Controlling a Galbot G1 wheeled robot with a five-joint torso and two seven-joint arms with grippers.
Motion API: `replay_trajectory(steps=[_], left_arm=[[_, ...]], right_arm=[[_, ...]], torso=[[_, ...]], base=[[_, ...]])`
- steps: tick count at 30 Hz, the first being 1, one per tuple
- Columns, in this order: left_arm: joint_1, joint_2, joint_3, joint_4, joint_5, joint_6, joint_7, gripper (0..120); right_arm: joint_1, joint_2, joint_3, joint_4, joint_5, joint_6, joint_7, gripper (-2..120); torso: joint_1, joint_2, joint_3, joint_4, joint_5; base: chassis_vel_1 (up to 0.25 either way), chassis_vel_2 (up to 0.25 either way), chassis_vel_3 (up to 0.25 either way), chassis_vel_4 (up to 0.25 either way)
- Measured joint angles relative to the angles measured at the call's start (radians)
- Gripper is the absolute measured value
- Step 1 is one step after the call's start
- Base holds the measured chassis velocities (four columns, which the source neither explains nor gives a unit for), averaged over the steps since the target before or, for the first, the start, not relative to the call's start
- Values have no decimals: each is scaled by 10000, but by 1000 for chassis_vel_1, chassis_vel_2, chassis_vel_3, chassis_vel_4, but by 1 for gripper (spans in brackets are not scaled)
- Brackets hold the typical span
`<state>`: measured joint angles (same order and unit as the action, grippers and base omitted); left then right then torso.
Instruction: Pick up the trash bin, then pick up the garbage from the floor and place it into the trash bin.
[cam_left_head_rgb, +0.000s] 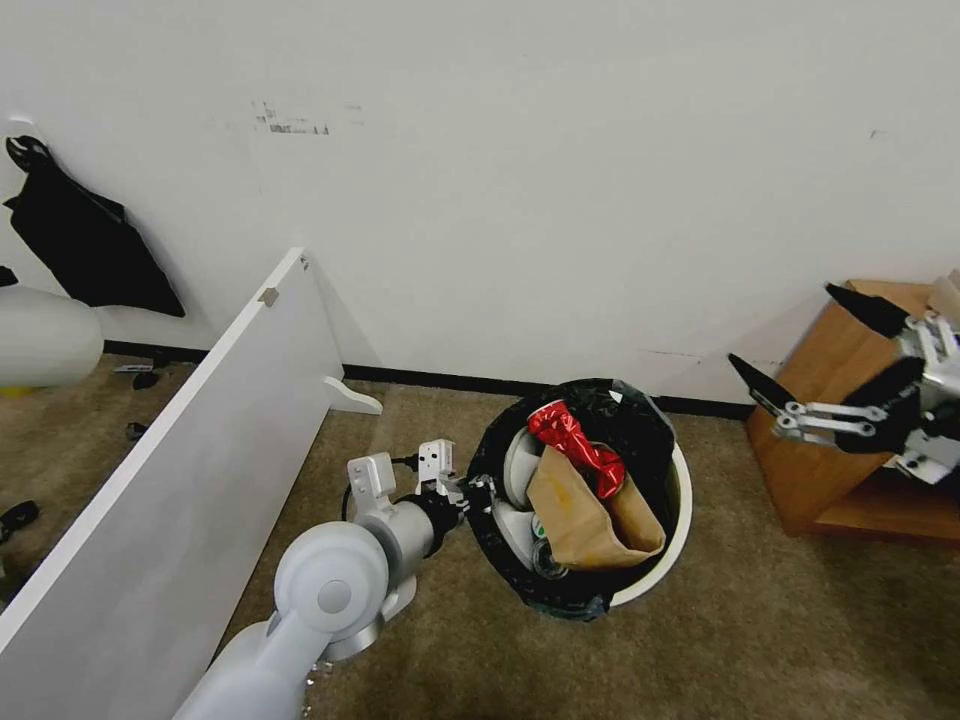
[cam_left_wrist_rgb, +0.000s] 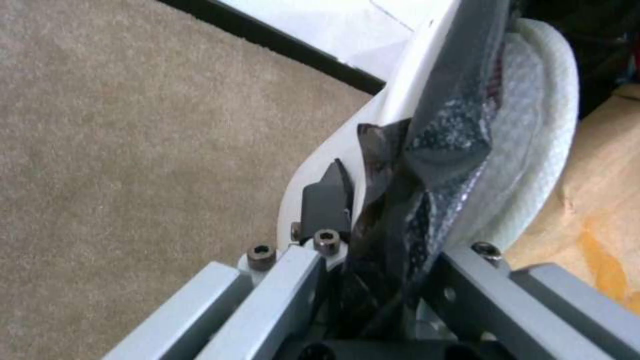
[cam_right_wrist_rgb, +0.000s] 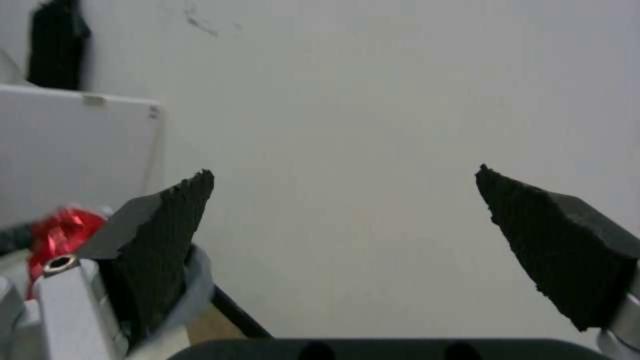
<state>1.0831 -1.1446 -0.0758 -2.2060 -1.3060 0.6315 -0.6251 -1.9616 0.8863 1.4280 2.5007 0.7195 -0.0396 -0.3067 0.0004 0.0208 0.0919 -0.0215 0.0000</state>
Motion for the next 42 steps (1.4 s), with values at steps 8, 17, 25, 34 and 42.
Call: replay_trajectory(steps=[8, 17, 25, 34, 42], left_arm=[[10, -33, -13, -8, 45, 0, -20, 1], [34, -81, -177, -58, 81, 4, -23, 1], [89, -75, -266, -97, 81, 3, -36, 1], [115, -92, -306, -112, 104, -3, -53, 1], [29, -3, -358, -123, 57, -62, -65, 1]], right_arm=[[-70, 797, -68, -4, -558, 204, -192, 100], [33, 2251, -241, -8, -1440, 794, -634, 100], [153, 3386, -334, -10, -1738, 929, -758, 100], [306, 4013, -246, -10, -1792, 971, -697, 100], [370, 4116, -140, -9, -1730, 1057, -731, 100]], torso=[[0, 0, 0, 1, -1], [0, 0, 0, 0, -1], [0, 0, 0, 0, 0], [0, -2, 0, 2, -1], [0, -3, 0, 1, 0]], base=[[0, 0, 0, 0], [0, 0, 0, 0], [0, 0, 0, 0], [0, 0, 0, 0], [0, 0, 0, 0]])
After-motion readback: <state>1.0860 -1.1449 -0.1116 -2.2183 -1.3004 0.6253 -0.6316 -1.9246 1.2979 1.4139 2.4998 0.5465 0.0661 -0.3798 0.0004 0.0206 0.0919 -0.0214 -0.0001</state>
